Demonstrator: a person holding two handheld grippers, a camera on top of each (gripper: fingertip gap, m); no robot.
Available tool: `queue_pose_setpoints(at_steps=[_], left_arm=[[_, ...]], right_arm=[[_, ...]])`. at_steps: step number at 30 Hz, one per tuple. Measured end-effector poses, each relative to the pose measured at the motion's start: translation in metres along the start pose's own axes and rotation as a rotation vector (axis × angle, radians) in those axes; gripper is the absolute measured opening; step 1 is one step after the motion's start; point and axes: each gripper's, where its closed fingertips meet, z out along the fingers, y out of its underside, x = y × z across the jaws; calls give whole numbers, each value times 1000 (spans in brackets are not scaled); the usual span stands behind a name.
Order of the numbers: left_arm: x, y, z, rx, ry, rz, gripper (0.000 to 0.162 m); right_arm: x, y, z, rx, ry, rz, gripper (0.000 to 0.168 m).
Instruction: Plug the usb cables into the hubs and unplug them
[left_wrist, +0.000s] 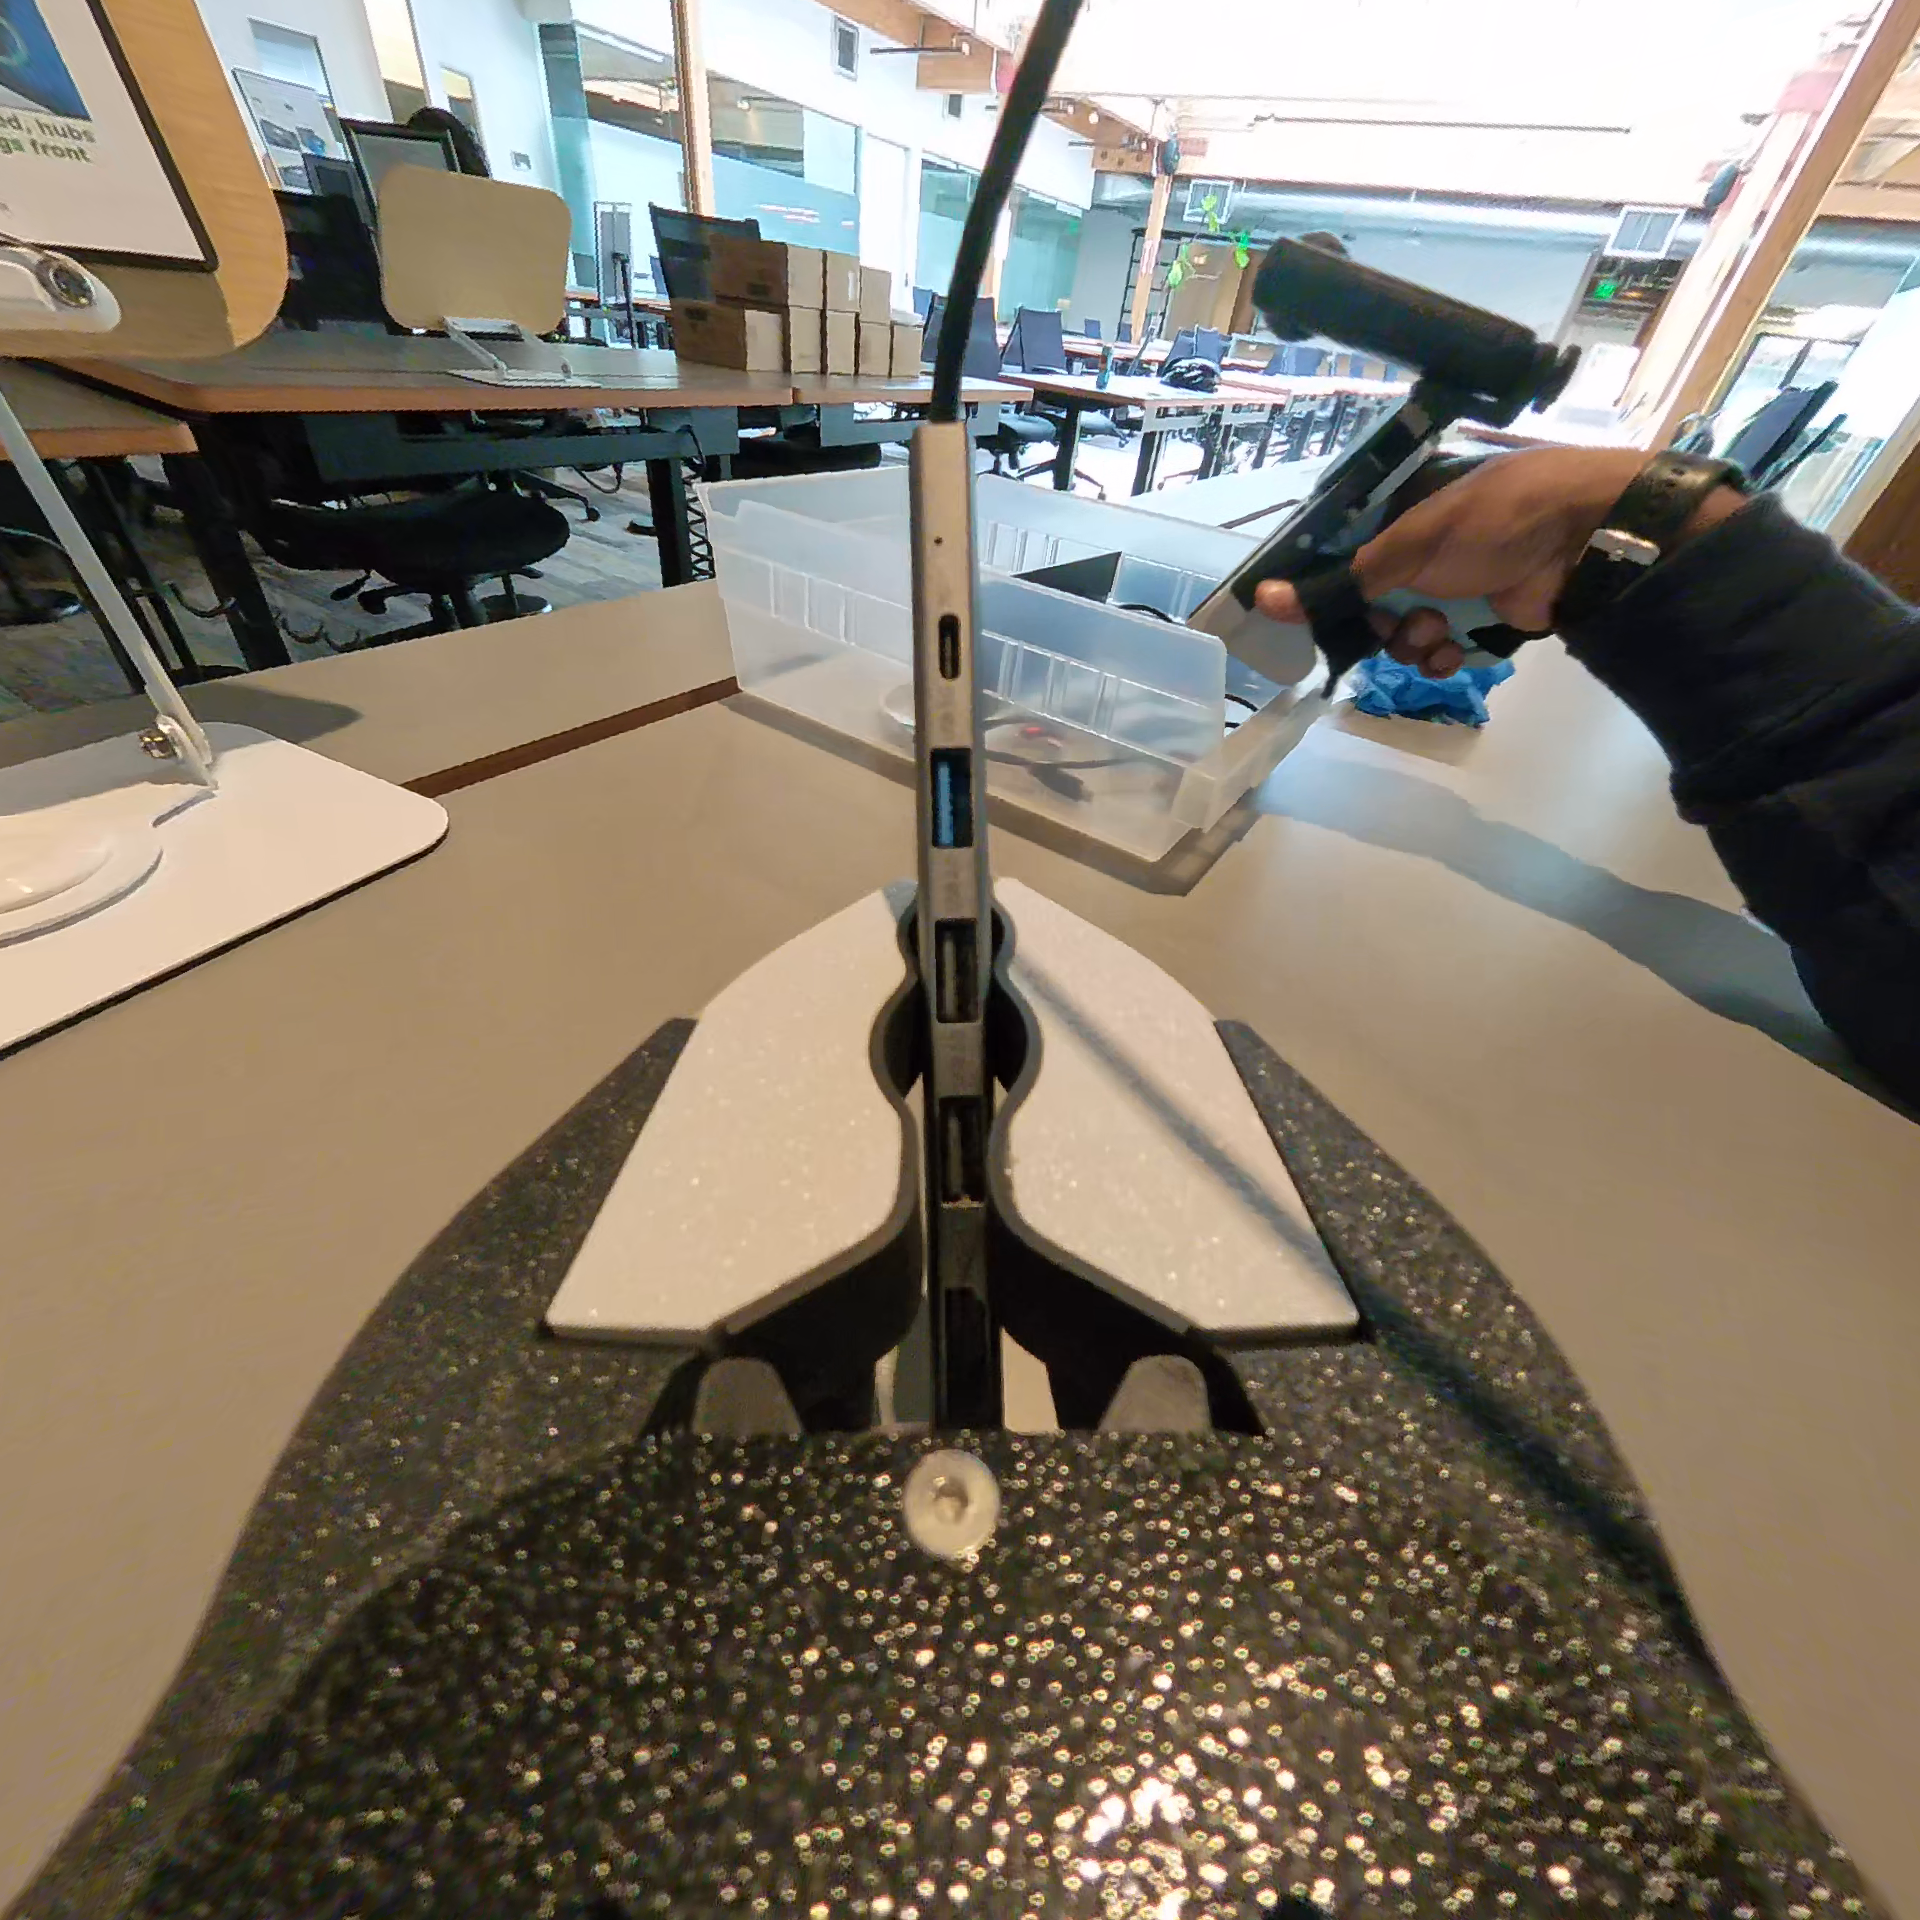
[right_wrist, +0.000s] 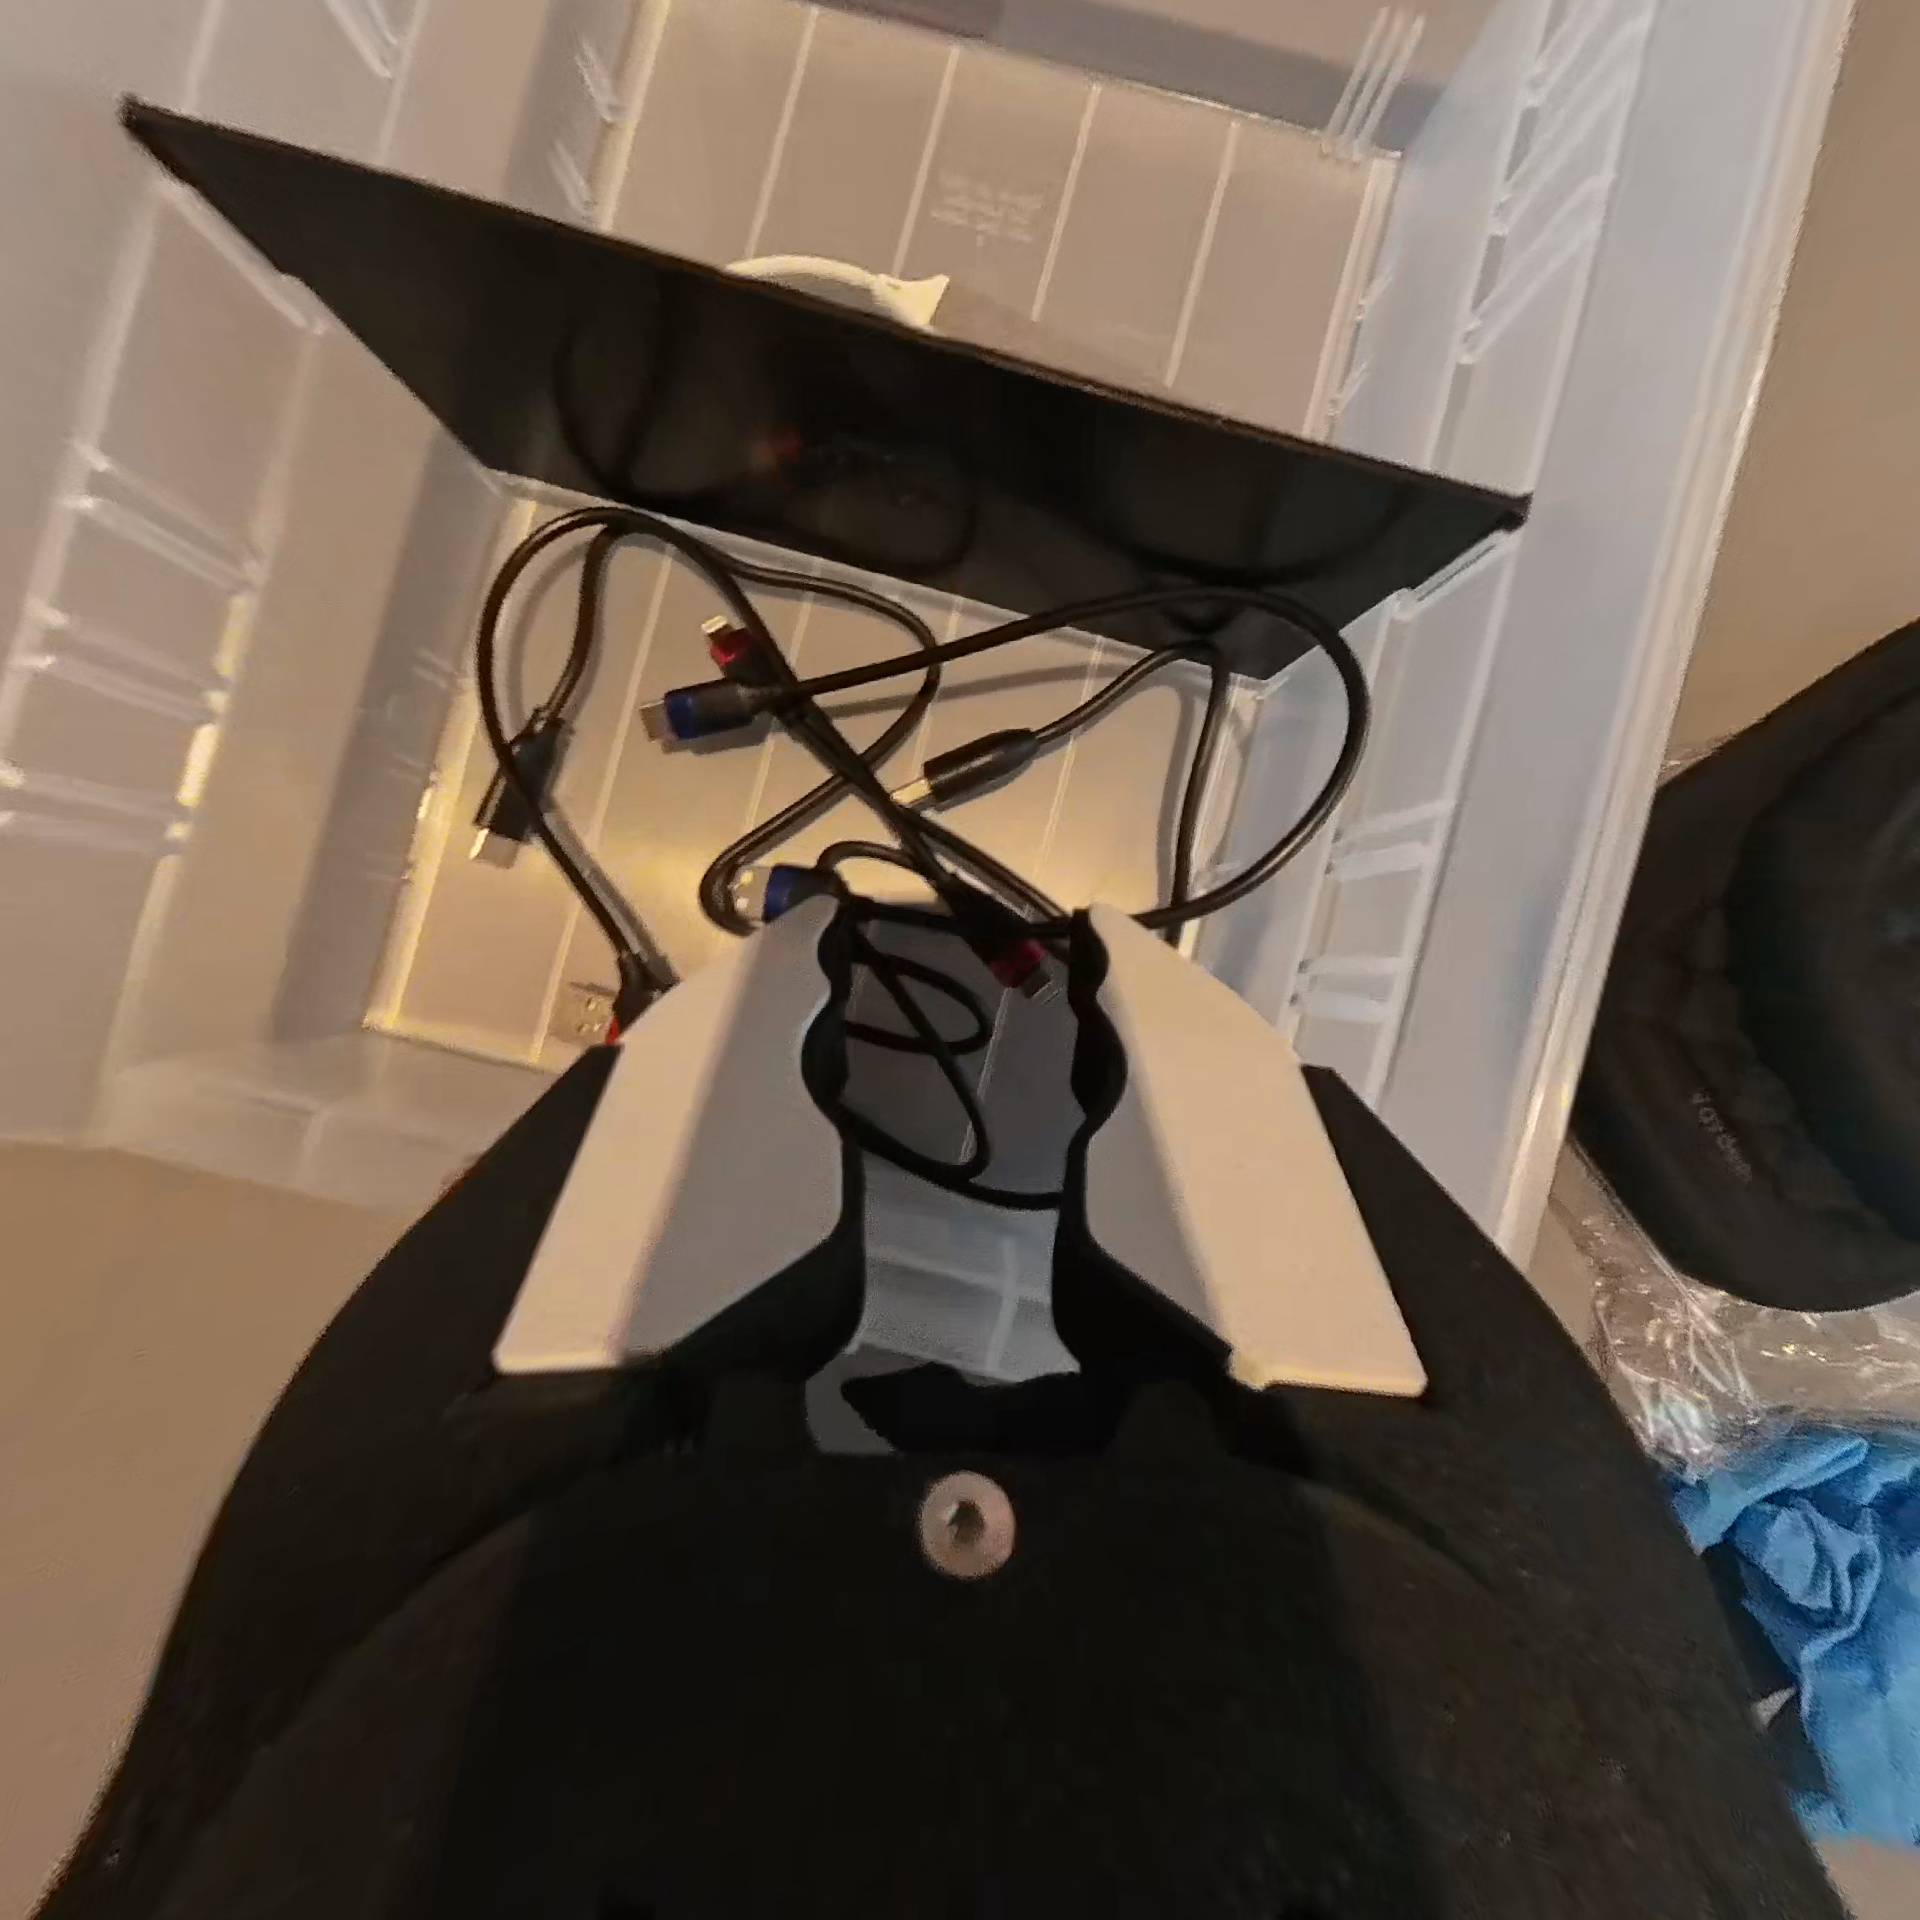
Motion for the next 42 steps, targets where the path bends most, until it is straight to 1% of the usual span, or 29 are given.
queue_pose_setpoints(at_steps=[3, 6, 7, 9, 10, 15, 19, 21, 24, 28, 31, 33, 36, 41, 42], left_arm=[[1, 0, 0, -2, 0, 4, 7], [1, 0, 0, -2, 0, 8, 7], [1, -1, 0, -1, -1, 10, 7], [1, -1, 0, -1, -1, 11, 7], [1, -1, 0, -1, -1, 12, 7], [3, -2, -1, 0, 1, 18, 7], [3, -4, -1, 1, -2, 27, 7], [3, -4, -1, 1, -4, 31, 7], [4, -2, 0, -6, -2, 33, 7], [4, -2, 0, -7, -2, 36, 7], [4, -3, 0, -2, 0, 28, 7], [4, -3, 0, -2, 0, 27, 7], [4, -2, 0, -4, 1, 29, 7], [5, -3, 0, -2, 1, 34, 7], [5, -3, 0, -3, 1, 34, 7]], right_arm=[[7, -1, 9, -20, 60, 1, 37], [9, 2, 20, -53, 82, -8, 32], [8, 3, 24, -64, 79, -15, 27], [3, 2, 26, -55, 52, -31, 4], [2, -1, 24, -39, 50, -38, 0], [-6, -18, 8, 55, 19, -60, 0], [2, -14, -10, 62, 32, -35, 0], [10, -7, -16, 46, 35, -2, 16], [8, -7, -21, 75, -30, 23, 23], [1, -4, -16, 38, -39, 2, 40], [-4, 1, -11, -1, -45, -15, 42], [-11, 2, -8, -15, -80, -21, 39], [-19, 6, -2, -45, -111, -33, 40], [-15, 9, 7, -66, -125, -2, 40], [-15, 7, 9, -58, -143, 18, 36]])
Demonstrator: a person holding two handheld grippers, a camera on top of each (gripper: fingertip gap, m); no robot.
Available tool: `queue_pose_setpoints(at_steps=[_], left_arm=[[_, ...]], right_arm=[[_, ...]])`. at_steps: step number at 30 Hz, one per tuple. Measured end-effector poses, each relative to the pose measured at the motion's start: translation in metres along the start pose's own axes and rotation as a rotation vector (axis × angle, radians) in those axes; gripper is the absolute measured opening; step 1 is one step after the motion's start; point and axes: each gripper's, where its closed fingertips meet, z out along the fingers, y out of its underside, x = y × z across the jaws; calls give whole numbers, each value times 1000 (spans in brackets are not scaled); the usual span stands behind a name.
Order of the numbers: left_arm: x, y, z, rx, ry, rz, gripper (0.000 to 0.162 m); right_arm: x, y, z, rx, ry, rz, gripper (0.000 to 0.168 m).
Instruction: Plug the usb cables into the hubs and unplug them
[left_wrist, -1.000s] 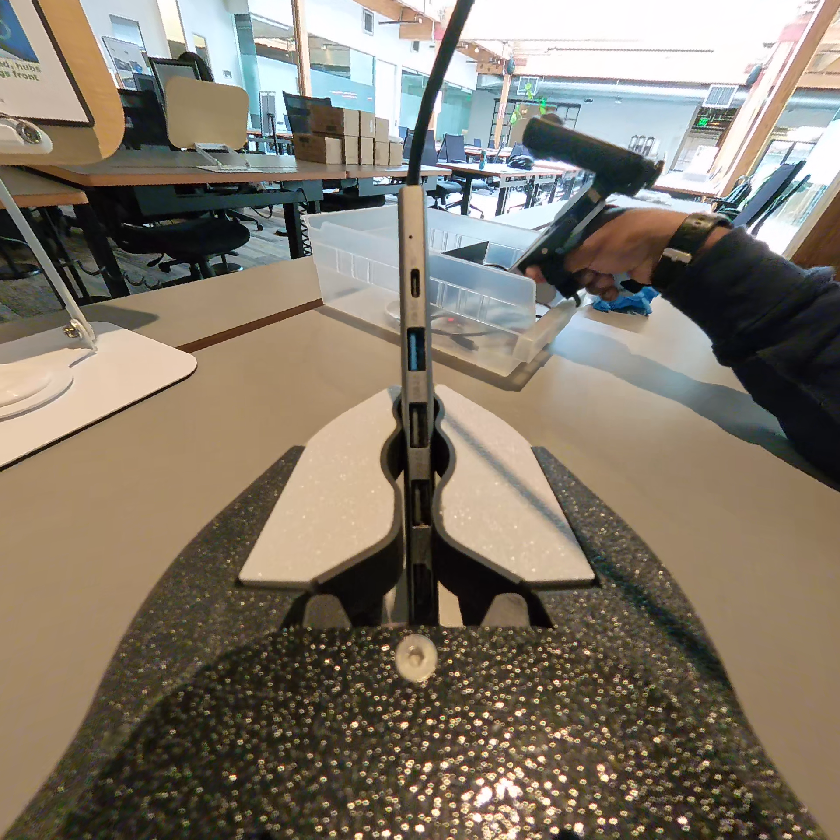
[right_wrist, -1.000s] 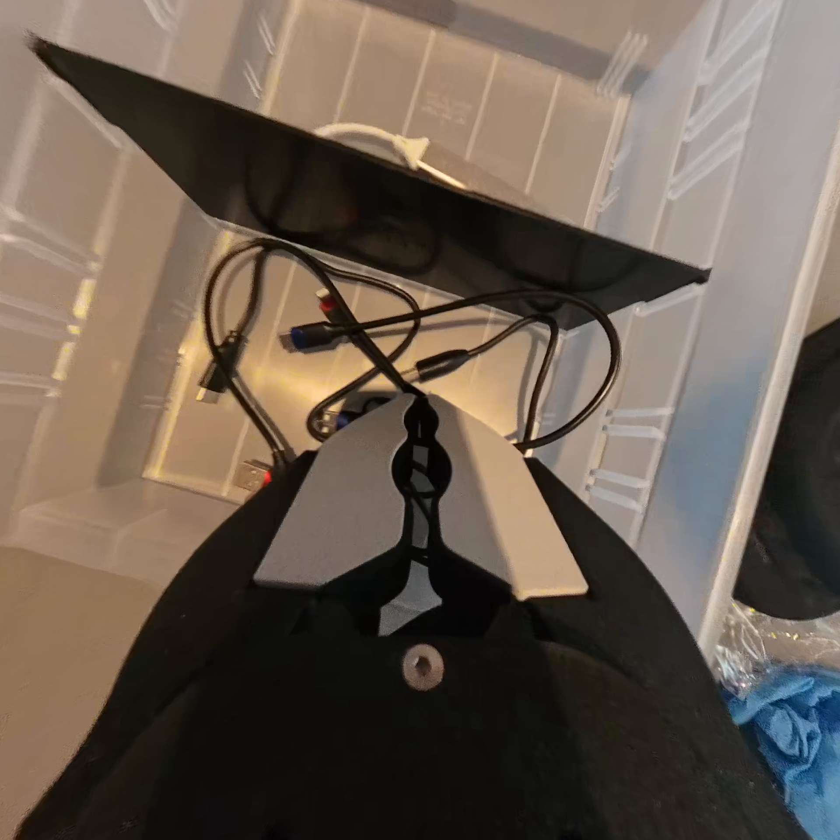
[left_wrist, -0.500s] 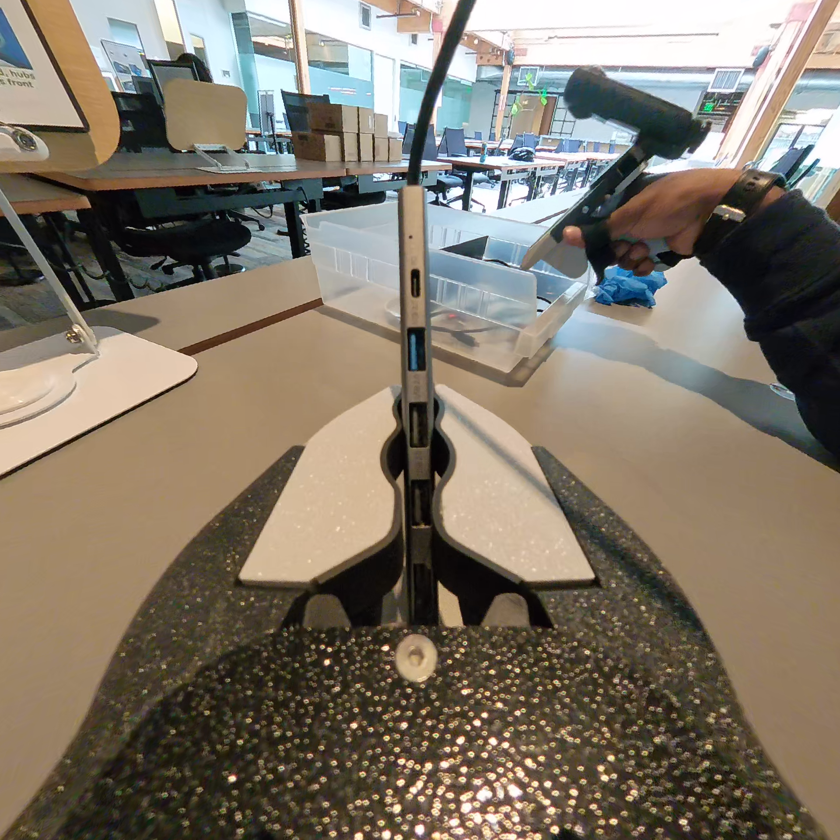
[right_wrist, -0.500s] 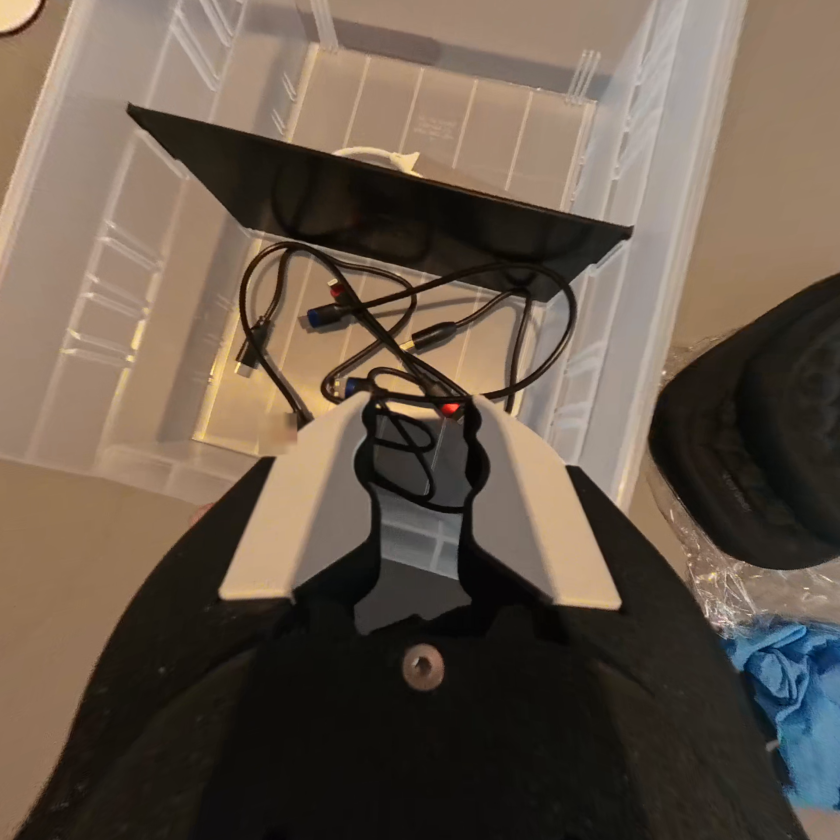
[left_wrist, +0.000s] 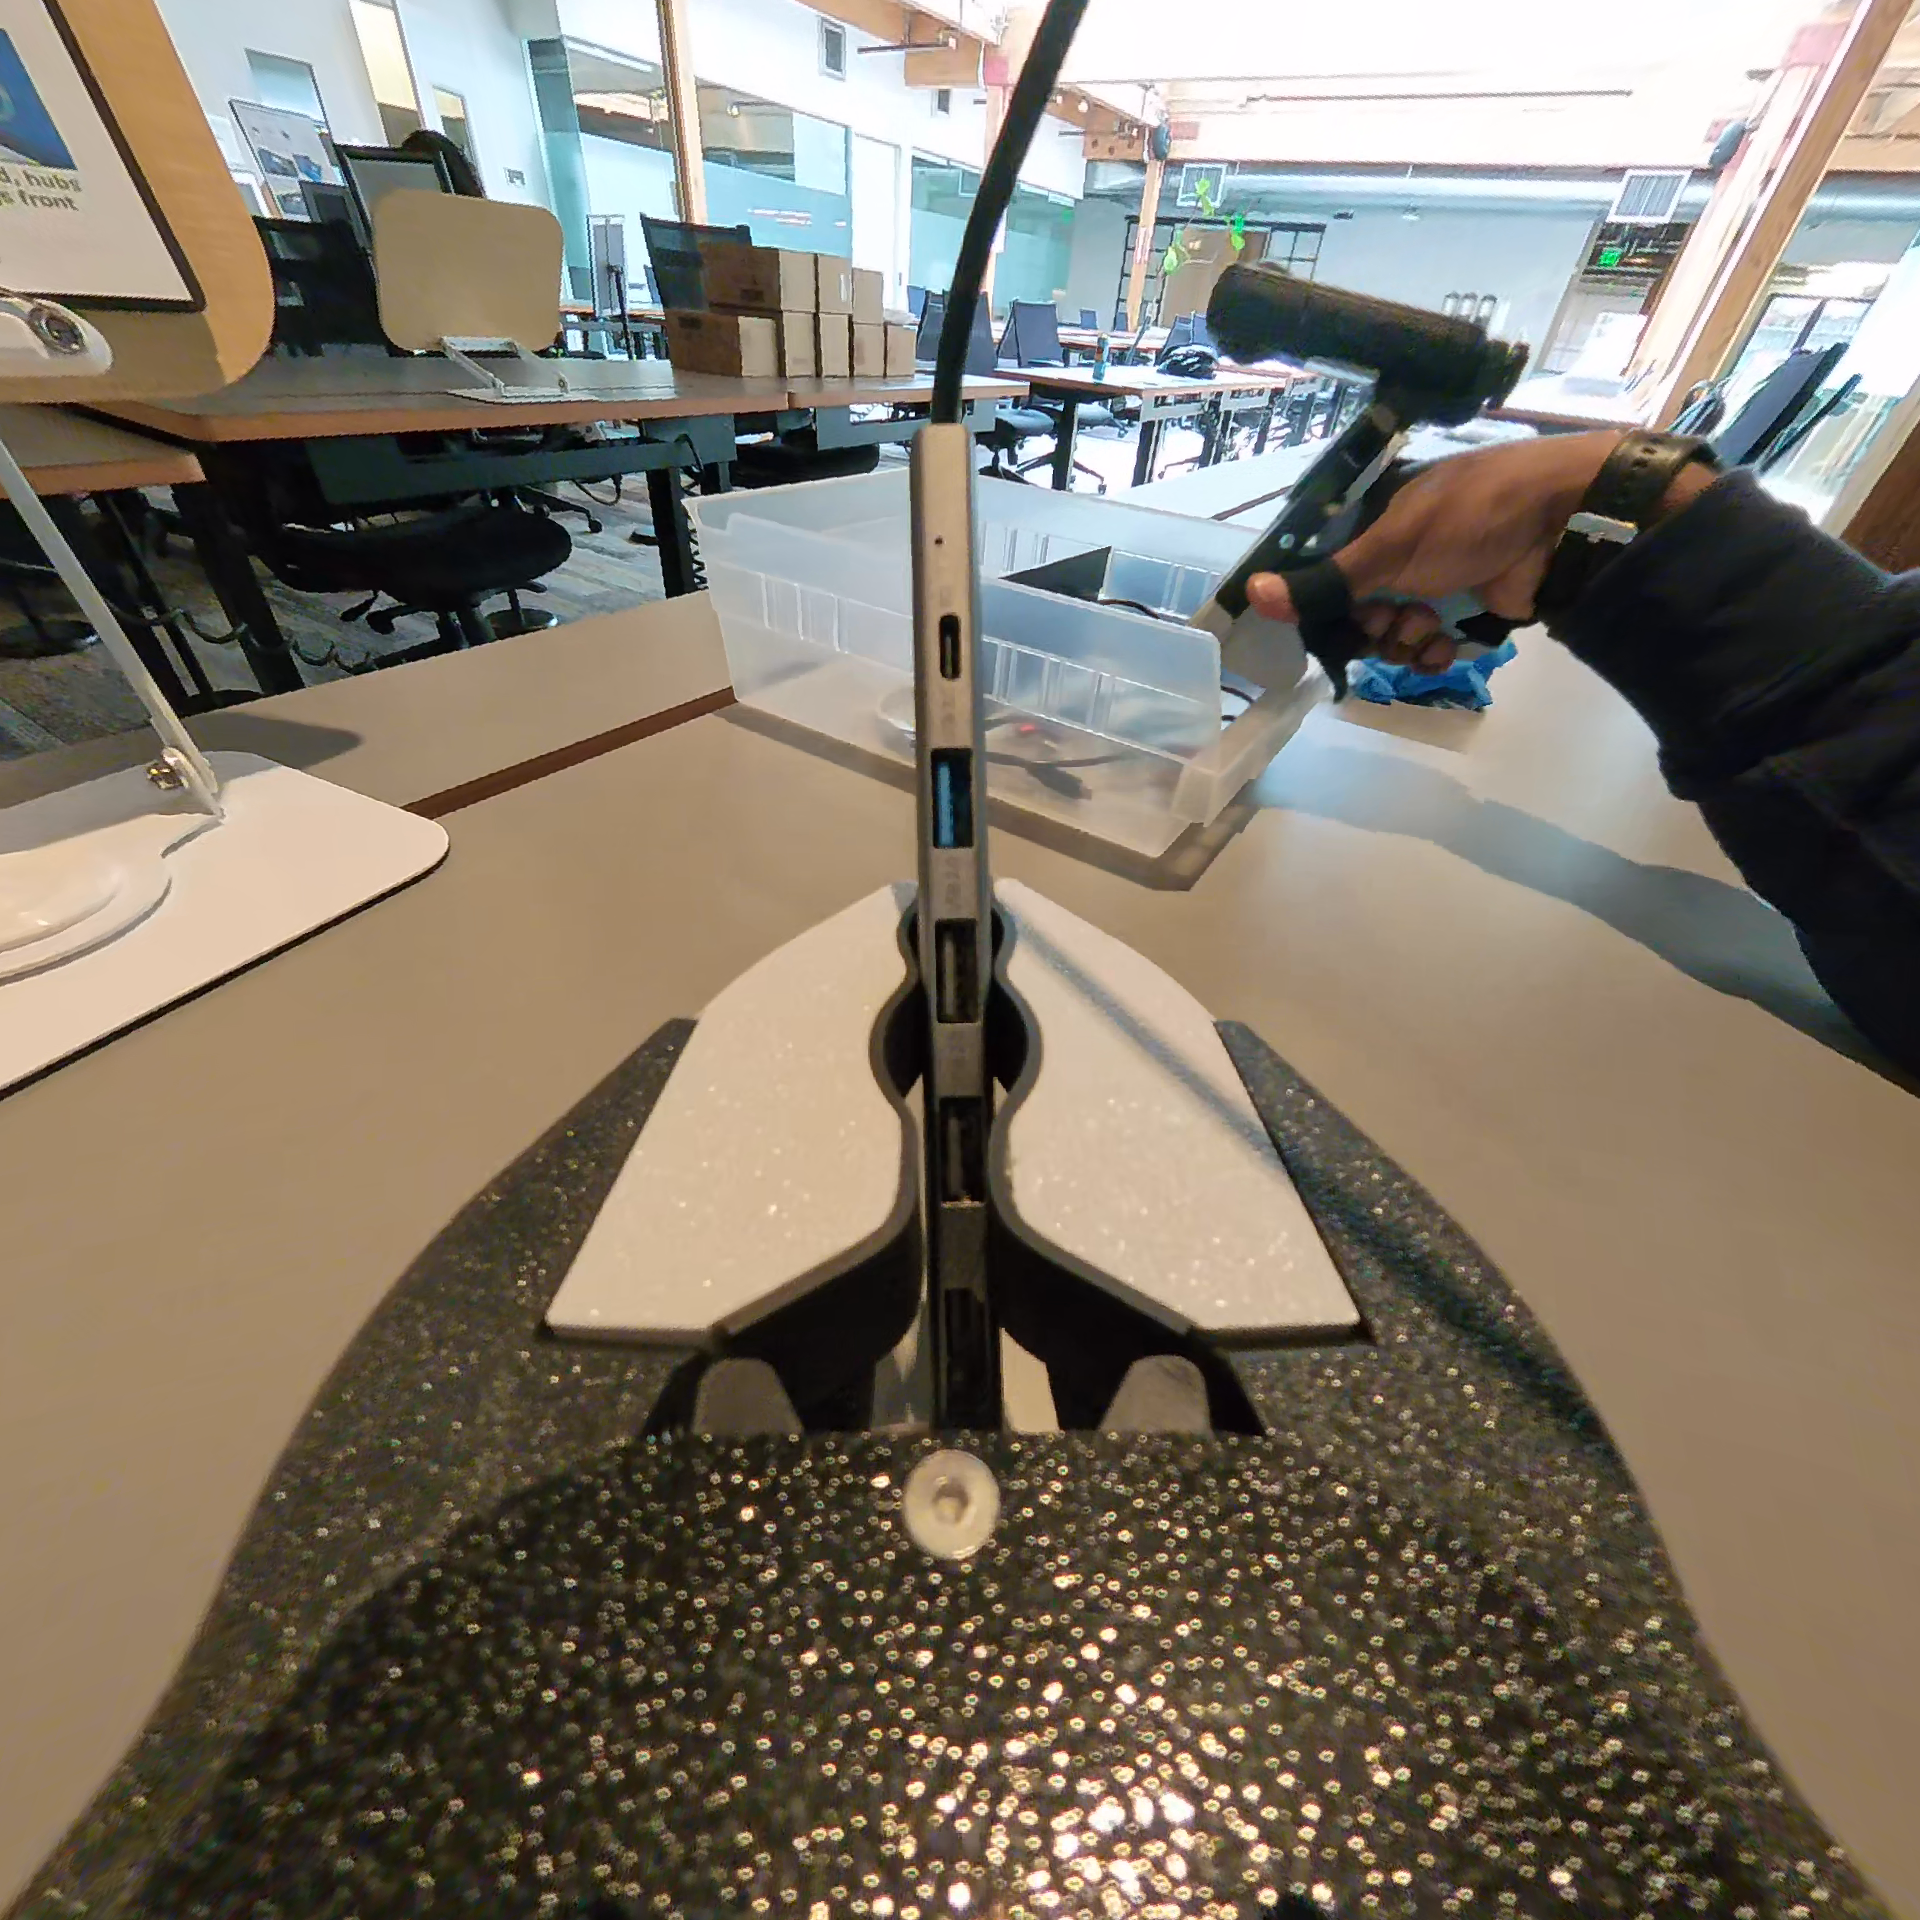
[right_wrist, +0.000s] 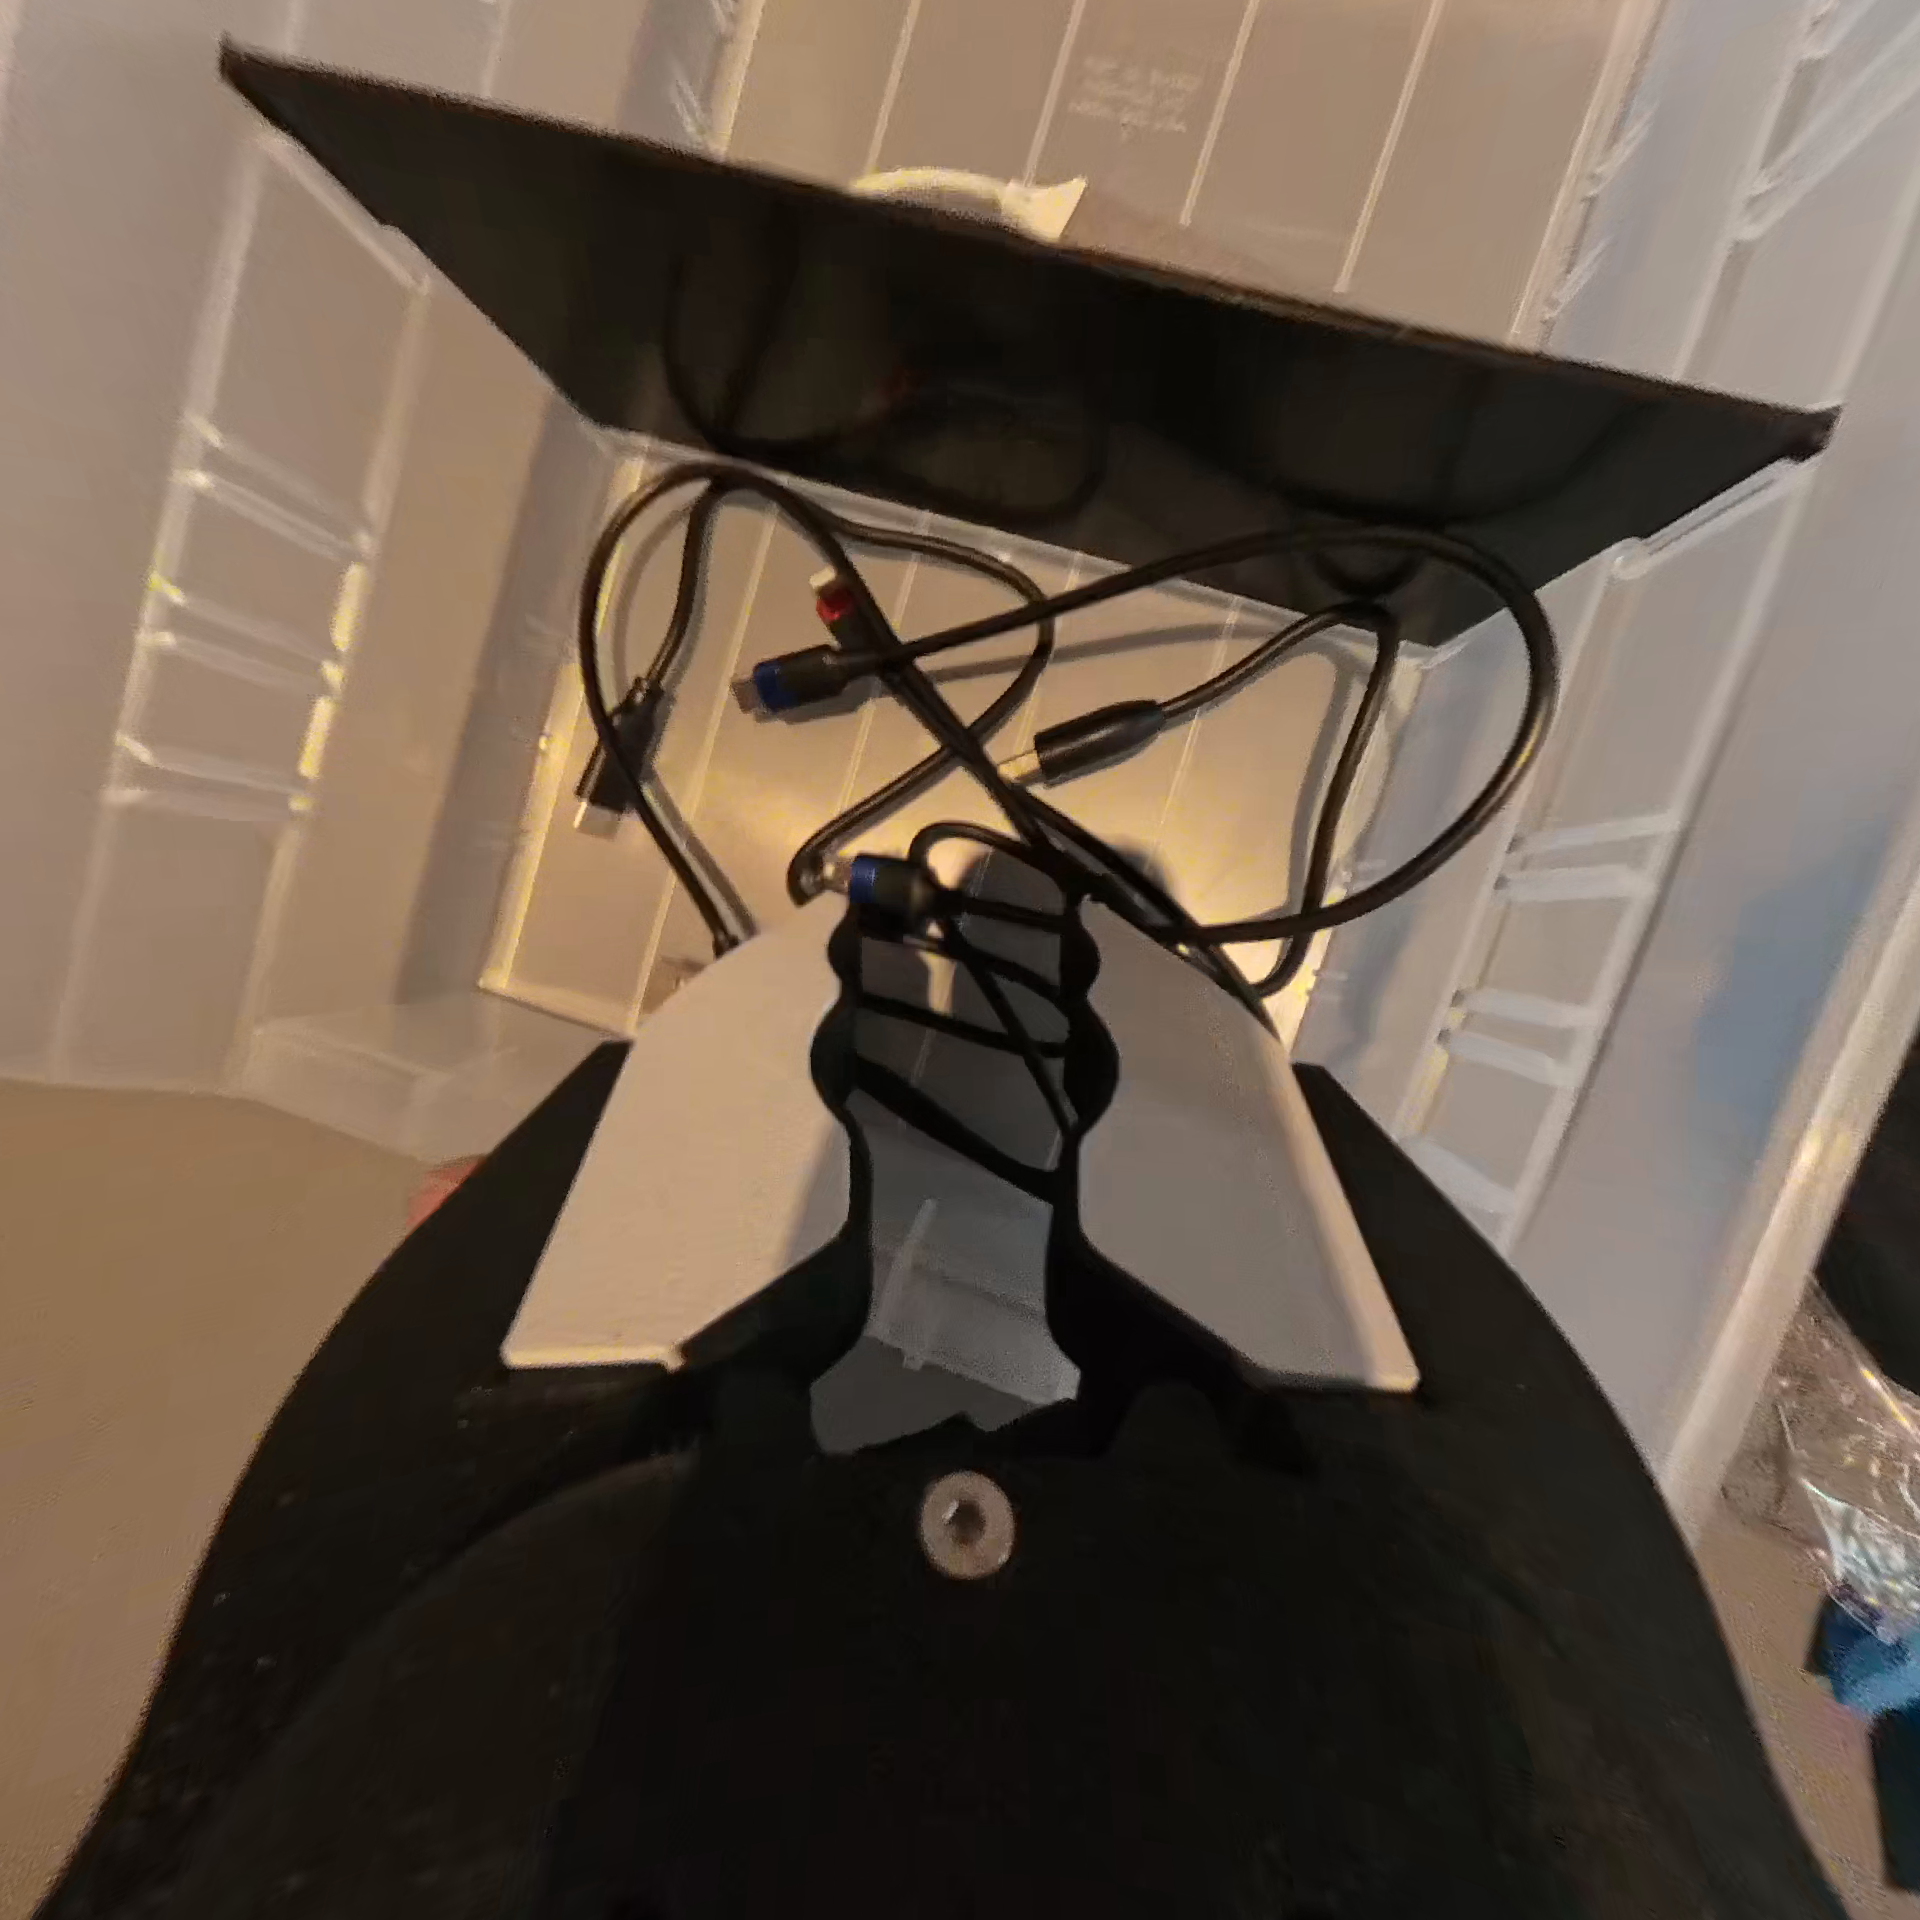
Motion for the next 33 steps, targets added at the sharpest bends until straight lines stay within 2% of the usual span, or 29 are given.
queue_pose_setpoints(at_steps=[3, 8, 10, 15, 27, 33], left_arm=[[0, 2, 1, -6, 1, 0, 7], [0, 1, 1, -6, -2, 8, 7], [-1, 1, 0, -4, -3, 5, 7], [0, 0, 0, 0, -2, 3, 7], [0, -3, -1, 8, -4, 8, 7], [1, -3, -1, 8, -3, 11, 7]], right_arm=[[8, -7, 4, 32, 3, 49, 28], [14, -4, 18, -23, 4, 64, 24], [13, -6, 20, -24, 11, 53, 12], [9, -7, 20, -18, 12, 23, 8], [-9, -37, -9, 148, 14, -71, 5], [-23, -60, -42, 315, -2, -185, 4]])
